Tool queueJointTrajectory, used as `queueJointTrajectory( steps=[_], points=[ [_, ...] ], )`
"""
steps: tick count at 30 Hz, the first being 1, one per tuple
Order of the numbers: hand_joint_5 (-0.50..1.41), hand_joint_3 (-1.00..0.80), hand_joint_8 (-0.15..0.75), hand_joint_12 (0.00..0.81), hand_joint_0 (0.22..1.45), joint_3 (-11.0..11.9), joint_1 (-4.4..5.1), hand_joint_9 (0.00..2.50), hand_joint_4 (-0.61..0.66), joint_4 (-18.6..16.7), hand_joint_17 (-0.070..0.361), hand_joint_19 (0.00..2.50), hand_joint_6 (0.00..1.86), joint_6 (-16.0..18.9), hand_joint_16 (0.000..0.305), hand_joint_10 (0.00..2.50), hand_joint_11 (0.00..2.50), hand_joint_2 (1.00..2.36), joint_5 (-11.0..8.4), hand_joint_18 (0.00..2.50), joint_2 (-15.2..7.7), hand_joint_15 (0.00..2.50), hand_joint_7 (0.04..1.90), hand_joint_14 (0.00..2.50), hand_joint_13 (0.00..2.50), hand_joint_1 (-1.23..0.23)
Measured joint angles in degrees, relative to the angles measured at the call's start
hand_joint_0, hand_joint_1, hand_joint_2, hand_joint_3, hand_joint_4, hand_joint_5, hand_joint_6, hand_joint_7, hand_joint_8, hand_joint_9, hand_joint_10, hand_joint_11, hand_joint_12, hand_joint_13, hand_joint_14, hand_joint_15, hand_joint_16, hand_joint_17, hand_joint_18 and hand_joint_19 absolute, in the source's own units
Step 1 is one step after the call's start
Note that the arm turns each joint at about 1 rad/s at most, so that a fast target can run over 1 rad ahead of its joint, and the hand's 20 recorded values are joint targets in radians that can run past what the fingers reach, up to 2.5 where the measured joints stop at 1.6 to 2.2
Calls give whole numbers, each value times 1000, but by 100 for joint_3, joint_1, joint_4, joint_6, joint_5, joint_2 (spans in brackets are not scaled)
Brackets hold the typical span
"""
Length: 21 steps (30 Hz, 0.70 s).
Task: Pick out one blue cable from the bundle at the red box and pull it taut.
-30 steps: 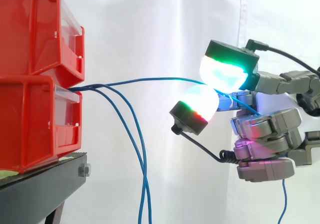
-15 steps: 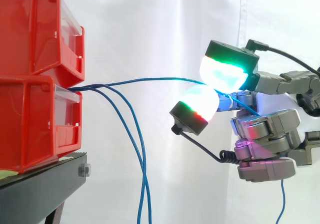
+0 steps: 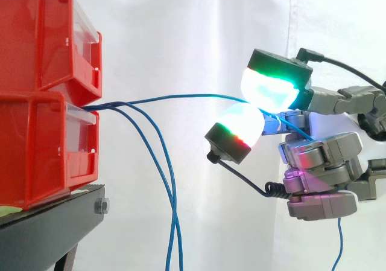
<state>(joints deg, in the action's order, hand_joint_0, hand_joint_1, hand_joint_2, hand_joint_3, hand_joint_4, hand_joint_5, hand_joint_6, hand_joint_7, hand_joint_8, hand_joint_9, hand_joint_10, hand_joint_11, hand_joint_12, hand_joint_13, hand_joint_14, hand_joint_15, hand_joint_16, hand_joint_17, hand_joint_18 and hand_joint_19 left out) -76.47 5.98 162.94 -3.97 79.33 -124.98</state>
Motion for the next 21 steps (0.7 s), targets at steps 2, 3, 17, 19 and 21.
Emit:
queueJointTrajectory(
  steps=[2,3,17,19,21],
  points=[
    [-116,-271,199,251,618,0,0,1573,-76,0,66,1607,929,1,29,7,1773,1019,-1,1124,0,1315,904,1680,1137,-647],
    [-116,-270,200,248,618,0,0,1573,-77,0,68,1600,929,1,30,7,1776,1019,-1,1125,0,1315,902,1679,1136,-647],
    [-117,-273,186,257,617,0,0,1556,-73,0,70,1567,929,-5,31,8,1760,1019,-3,1112,0,1335,903,1611,1149,-643],
    [-117,-276,200,249,618,0,0,1555,-74,1,71,1566,930,-6,32,9,1744,1019,-2,1113,0,1335,898,1600,1150,-642],
    [-117,-274,201,247,617,0,0,1555,-74,1,69,1568,930,-5,31,11,1743,1019,-2,1112,0,1347,898,1582,1151,-642]
  ],
)
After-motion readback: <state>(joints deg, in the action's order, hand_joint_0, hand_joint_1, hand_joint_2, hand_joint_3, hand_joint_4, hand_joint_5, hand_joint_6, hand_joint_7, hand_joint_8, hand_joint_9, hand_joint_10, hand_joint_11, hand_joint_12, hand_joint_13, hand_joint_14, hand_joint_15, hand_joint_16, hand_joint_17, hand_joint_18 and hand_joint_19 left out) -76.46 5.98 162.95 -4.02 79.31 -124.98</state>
